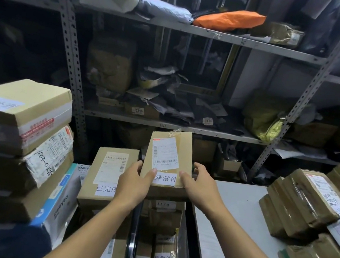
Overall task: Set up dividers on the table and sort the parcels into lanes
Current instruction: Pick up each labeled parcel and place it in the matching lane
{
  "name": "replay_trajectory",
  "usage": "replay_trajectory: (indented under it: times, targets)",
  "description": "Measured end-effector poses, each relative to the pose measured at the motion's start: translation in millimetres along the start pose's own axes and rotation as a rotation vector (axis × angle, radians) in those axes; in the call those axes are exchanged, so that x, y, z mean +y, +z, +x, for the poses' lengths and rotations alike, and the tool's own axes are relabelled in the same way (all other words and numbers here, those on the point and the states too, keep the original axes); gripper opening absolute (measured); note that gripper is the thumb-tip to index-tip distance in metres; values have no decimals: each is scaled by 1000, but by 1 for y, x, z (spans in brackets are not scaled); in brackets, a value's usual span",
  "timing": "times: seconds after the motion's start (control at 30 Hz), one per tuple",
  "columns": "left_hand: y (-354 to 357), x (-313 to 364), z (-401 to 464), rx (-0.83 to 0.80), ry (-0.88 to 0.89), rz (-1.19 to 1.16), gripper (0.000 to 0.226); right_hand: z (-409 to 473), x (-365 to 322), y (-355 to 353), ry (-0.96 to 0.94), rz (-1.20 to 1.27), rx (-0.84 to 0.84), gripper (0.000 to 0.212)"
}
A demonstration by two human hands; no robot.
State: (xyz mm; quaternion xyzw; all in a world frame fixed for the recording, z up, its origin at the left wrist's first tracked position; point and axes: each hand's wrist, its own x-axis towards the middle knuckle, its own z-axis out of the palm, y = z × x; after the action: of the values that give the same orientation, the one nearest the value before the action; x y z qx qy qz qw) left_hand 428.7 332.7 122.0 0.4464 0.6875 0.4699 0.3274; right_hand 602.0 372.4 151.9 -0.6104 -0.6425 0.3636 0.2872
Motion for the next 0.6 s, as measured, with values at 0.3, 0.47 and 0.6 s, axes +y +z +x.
replay_trajectory:
  times: [0.3, 0.47, 0.6]
  targets:
    - [-6, -7, 8, 52, -22, 20, 53, -1, -3, 0, -11, 23, -3, 54]
    - [-14, -10, 12, 67, -61, 34, 58, -3, -4, -1, -8, 36, -1, 57]
    - [-14, -11, 10, 21, -31, 35, 29, -7, -5, 1, 0, 32, -17, 55]
